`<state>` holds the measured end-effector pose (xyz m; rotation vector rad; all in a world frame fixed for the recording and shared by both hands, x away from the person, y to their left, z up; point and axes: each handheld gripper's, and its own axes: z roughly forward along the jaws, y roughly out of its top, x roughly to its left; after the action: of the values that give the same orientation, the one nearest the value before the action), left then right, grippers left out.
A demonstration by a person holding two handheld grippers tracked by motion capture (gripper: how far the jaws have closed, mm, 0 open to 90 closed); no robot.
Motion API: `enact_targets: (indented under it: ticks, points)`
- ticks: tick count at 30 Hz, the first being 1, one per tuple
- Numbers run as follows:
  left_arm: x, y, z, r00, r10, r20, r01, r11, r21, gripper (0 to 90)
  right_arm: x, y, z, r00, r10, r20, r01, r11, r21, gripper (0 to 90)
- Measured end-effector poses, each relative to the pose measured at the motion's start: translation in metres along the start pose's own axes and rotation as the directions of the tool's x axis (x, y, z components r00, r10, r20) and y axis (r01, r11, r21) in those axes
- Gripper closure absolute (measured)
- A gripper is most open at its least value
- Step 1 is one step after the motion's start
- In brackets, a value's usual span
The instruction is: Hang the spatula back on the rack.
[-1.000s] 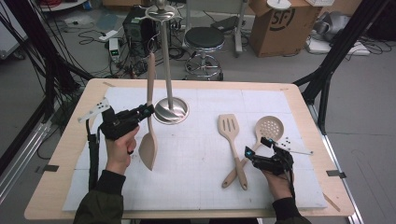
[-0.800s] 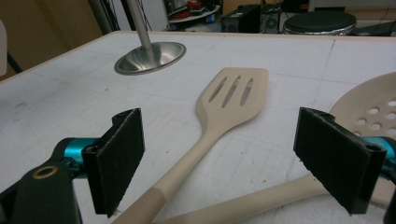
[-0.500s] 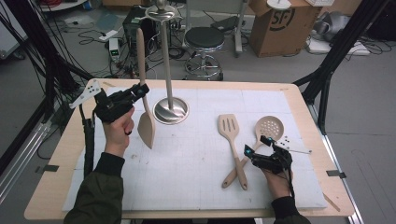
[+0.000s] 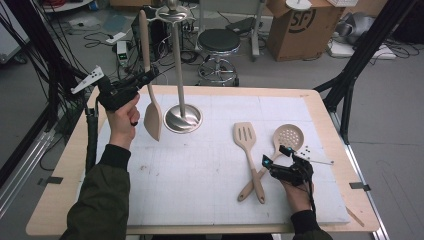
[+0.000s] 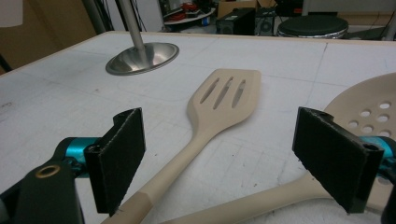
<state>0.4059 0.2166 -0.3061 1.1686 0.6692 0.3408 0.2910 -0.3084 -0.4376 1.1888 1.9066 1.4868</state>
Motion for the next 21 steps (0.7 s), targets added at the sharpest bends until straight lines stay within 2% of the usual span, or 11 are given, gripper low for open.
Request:
enact_targets:
  ticks: [3,6,12,21]
  points:
    - [0.0045,-0.0005,-0.001,1.0,-0.007,-0.007,0.007,0.9999,0.009,78.1,-0.0002,-0.0005,0.0002,1.0,-0.003,0.002,0.003,1.0,0.0,16.3]
    - [0.0081,-0.0019,-0.001,0.9997,-0.019,0.015,0.019,0.9998,0.009,78.0,-0.0006,-0.0008,0.0006,1.0,0.001,0.005,-0.001,1.0,0.001,16.3]
    - [0.0065,-0.0051,0.0022,0.9993,-0.009,0.036,0.008,0.9996,0.025,78.0,-0.0015,-0.0006,-0.0003,0.9999,0.005,0.011,-0.005,1.0,-0.002,16.3]
    - [0.0065,-0.006,0.0022,0.999,-0.005,0.045,0.004,0.9995,0.032,78.0,-0.0014,-0.0008,-0.0001,0.9999,0.003,0.011,-0.003,1.0,0.0,16.3]
